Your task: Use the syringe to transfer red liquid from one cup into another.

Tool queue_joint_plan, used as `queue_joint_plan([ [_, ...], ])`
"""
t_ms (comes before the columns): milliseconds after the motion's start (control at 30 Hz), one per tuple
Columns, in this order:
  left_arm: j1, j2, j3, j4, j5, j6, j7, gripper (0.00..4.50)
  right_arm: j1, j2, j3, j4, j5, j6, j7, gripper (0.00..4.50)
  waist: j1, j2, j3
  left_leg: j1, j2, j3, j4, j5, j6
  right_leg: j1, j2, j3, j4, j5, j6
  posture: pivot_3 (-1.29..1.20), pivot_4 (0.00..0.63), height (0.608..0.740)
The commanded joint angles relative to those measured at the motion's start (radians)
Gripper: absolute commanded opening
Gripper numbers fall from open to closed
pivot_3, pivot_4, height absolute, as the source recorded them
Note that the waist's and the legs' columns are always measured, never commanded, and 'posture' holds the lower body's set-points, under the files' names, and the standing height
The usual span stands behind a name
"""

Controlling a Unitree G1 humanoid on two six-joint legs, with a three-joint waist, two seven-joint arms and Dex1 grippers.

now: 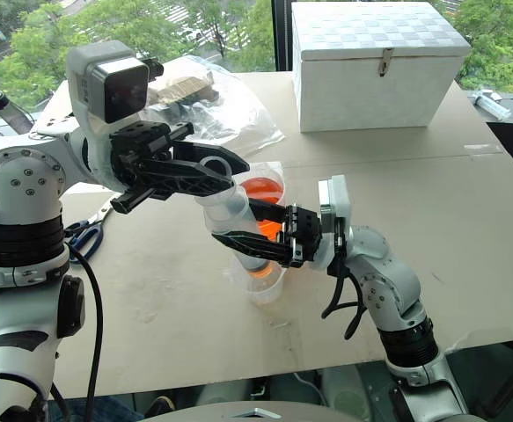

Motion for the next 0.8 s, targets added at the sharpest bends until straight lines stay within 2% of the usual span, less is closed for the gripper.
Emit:
queue_joint_plan([
  [33, 0.004, 0.016, -0.014, -0.049, 0.000, -0.017, -0.027, 0.90, -0.012, 0.019, -0.024, -0.011, 0.026, -0.021, -0.013, 1.47, 0.000, 0.000, 0.000, 0.000, 0.000, 0.000, 0.000, 0.000, 0.000, 0.000, 0.000, 0.000, 0.000, 0.000, 0.000, 0.00, 0.150, 0.740],
  [800, 0.044, 0.041, -0.086, -0.072, 0.038, -0.041, -0.045, 0.90, -0.069, 0.051, -0.057, -0.018, 0.055, -0.010, -0.035, 1.47, 0.001, 0.000, 0.000, 0.000, 0.000, 0.000, 0.000, 0.000, 0.000, 0.000, 0.000, 0.000, 0.000, 0.000, 0.000, 0.00, 0.150, 0.740],
])
